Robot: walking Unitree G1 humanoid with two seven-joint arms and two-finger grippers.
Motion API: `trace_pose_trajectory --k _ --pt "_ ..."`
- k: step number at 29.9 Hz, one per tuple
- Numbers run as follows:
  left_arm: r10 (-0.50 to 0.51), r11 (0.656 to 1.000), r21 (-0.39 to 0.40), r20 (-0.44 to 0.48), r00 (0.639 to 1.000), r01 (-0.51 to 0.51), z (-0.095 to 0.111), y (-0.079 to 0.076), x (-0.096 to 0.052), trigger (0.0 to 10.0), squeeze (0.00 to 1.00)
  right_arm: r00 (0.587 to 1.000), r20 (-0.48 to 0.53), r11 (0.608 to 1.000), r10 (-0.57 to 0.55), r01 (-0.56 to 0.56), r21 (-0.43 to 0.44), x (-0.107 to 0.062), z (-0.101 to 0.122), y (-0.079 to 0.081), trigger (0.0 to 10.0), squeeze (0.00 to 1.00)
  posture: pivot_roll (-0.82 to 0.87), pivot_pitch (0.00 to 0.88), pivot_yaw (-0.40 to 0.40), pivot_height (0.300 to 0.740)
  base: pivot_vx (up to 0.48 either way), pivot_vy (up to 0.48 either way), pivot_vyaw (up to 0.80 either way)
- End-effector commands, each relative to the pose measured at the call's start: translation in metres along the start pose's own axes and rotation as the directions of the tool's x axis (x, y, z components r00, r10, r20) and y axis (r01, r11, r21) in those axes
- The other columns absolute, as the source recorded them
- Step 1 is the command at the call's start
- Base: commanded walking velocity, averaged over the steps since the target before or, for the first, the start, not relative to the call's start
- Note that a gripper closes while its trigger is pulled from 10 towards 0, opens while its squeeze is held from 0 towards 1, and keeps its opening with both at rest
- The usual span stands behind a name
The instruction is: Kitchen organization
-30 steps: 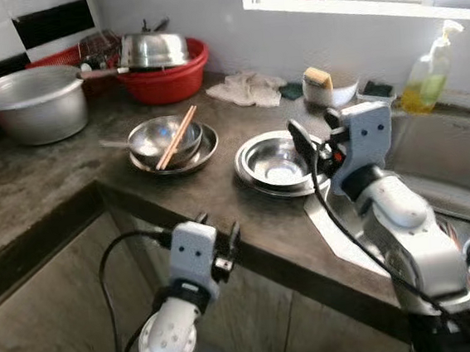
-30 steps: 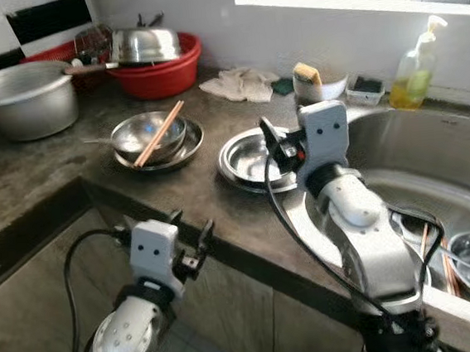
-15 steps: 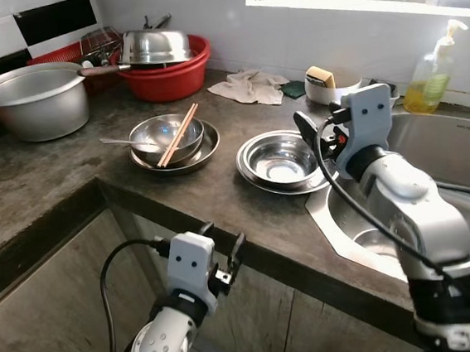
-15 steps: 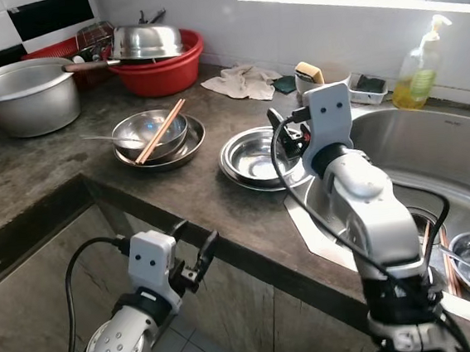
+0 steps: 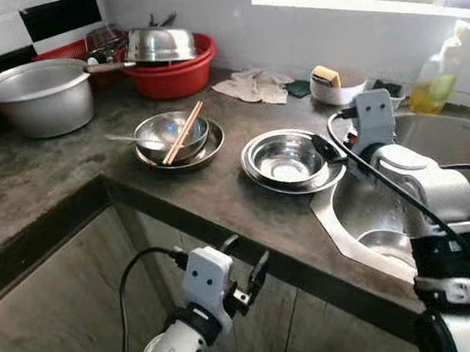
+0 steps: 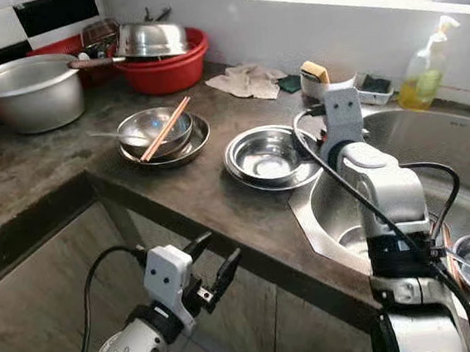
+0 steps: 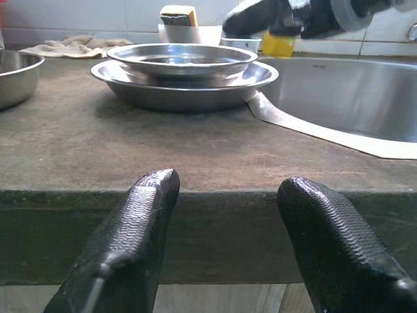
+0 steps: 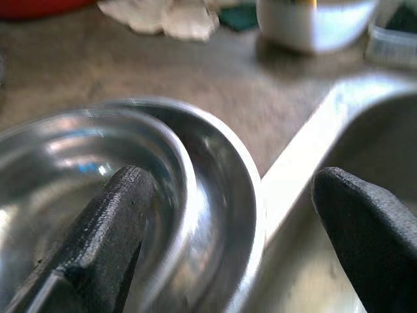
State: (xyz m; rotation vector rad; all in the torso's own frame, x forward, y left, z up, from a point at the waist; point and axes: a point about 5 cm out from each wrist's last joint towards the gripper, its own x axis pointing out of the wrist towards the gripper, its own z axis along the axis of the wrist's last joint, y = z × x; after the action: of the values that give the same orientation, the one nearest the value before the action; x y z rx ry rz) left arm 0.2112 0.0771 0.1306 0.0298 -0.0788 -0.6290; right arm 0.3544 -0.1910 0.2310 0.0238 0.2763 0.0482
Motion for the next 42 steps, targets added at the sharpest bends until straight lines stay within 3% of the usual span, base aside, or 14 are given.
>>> trace_pose_trajectory --k 1,11,16,30,31,32,33,34,35,36,37,42 --pt "-0.001 1.000 0.002 0.010 1.000 0.000 0.001 -0.001 0.000 10.0 0.00 0.999 -0.040 0.999 0.006 -0.005 0.035 0.002 0.005 -0.004 10.0 0.00 0.08 0.037 -0.068 0.740 0.000 0.000 0.00" --pt "0.008 1.000 0.011 0.017 1.000 -0.009 0.001 -0.001 0.001 10.0 0.00 0.999 -0.028 0.993 0.046 -0.043 0.111 0.008 0.016 -0.002 10.0 0.00 0.09 0.045 -0.068 0.740 0.000 0.000 0.00" --pt "0.012 1.000 0.013 0.020 1.000 -0.013 0.002 -0.001 0.001 10.0 0.00 0.993 -0.082 0.988 0.085 -0.073 0.136 0.011 0.012 0.003 10.0 0.00 0.08 0.047 -0.074 0.740 0.000 0.000 0.00" --pt "0.018 1.000 0.015 0.020 1.000 -0.018 0.002 -0.001 0.001 10.0 0.00 0.980 -0.089 0.965 0.175 -0.154 0.211 0.014 0.011 0.014 10.0 0.00 0.08 0.051 -0.077 0.740 0.000 0.000 0.00" --pt "0.019 1.000 0.015 0.020 1.000 -0.019 0.002 -0.001 0.001 10.0 0.00 0.980 -0.095 0.966 0.173 -0.150 0.210 0.014 0.010 0.014 8.3 0.00 0.09 0.052 -0.079 0.740 0.000 0.000 0.00" --pt "0.019 1.000 0.015 0.020 1.000 -0.019 0.002 -0.001 0.001 10.0 0.00 0.980 -0.095 0.966 0.173 -0.150 0.210 0.014 0.010 0.014 8.3 0.00 0.09 0.052 -0.079 0.740 0.000 0.000 0.00" --pt "0.019 1.000 0.015 0.019 1.000 -0.019 0.002 -0.002 0.002 10.0 0.00 0.980 -0.102 0.968 0.168 -0.144 0.206 0.014 0.008 0.014 0.1 0.00 0.09 0.052 -0.079 0.740 0.000 0.000 0.00" --pt "0.019 1.000 0.015 0.019 1.000 -0.020 0.001 -0.002 0.001 10.0 0.00 0.980 -0.108 0.969 0.166 -0.141 0.205 0.014 0.007 0.013 0.0 0.00 0.08 0.052 -0.079 0.740 0.000 0.000 0.00" --pt "0.020 1.000 0.015 0.019 1.000 -0.020 0.001 -0.002 0.001 10.0 0.00 0.979 -0.108 0.968 0.173 -0.148 0.203 0.014 0.006 0.014 0.0 0.00 0.09 0.052 -0.080 0.740 0.000 0.000 0.00" --pt "0.021 1.000 0.015 0.018 1.000 -0.021 0.001 -0.001 0.002 10.0 0.00 0.977 -0.106 0.967 0.187 -0.164 0.194 0.013 0.007 0.017 4.3 0.00 0.09 0.054 -0.080 0.740 0.000 0.000 0.00" --pt "0.022 1.000 0.016 0.017 1.000 -0.022 0.001 -0.001 0.002 10.0 0.00 0.975 -0.105 0.966 0.195 -0.172 0.196 0.013 0.008 0.019 10.0 0.00 0.08 0.053 -0.078 0.740 0.000 0.000 0.00" --pt "0.022 1.000 0.016 0.016 1.000 -0.023 0.001 -0.001 0.002 10.0 0.00 0.973 -0.119 0.965 0.197 -0.171 0.198 0.014 0.007 0.020 10.0 0.00 0.09 0.053 -0.080 0.740 0.000 0.000 0.00"
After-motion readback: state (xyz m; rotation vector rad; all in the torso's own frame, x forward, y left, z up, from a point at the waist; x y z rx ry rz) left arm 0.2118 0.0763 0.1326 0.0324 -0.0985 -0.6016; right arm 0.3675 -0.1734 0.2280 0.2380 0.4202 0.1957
